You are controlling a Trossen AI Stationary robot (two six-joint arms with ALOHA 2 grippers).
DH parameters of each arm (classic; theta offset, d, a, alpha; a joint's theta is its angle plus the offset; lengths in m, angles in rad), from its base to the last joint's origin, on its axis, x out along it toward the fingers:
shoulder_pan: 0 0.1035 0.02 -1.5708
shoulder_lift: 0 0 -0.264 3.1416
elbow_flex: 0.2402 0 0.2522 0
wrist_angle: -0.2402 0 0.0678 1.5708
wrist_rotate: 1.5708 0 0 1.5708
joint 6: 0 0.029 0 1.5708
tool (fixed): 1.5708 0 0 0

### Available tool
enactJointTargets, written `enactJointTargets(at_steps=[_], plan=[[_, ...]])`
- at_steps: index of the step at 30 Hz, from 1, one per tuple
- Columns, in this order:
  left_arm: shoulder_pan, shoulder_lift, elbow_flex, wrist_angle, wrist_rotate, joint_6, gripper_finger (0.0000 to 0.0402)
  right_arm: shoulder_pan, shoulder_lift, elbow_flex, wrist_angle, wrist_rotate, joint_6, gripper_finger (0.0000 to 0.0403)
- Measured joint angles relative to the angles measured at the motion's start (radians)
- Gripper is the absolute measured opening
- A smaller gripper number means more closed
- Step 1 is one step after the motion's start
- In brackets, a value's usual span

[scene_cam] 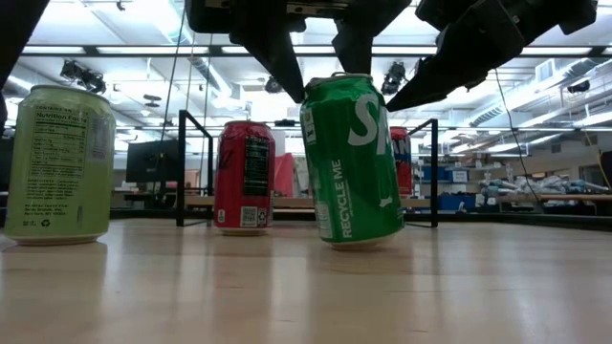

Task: Place canned beverage on shelf
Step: Put the green soda can on the shelf

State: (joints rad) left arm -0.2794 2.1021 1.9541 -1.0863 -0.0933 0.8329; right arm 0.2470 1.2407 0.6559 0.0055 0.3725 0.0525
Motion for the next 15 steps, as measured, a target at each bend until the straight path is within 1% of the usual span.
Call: enactJointTargets(at_steps=[3, 7, 10, 13, 15], plan=[[0.0, 0.0, 0.0, 0.0, -0.001, -0.002, 0.0317, 0.0, 0.0, 0.0, 0.0, 0.0, 0.0, 0.0336], [-0.001, 0.0, 0.0, 0.0, -0.008, -0.002, 0.0323, 0.0, 0.0, 0.0, 0.0, 0.0, 0.0, 0.0336], [-0.009, 0.0, 0.0, 0.005, -0.063, -0.014, 0.0323, 0.0, 0.0, 0.0, 0.0, 0.0, 0.0, 0.0336], [-0.02, 0.0, 0.003, 0.006, -0.144, -0.047, 0.0323, 0.0, 0.0, 0.0, 0.0, 0.0, 0.0, 0.0336], [-0.023, 0.0, 0.004, 0.006, -0.175, -0.07, 0.0323, 0.0, 0.0, 0.0, 0.0, 0.001, 0.0, 0.0336]])
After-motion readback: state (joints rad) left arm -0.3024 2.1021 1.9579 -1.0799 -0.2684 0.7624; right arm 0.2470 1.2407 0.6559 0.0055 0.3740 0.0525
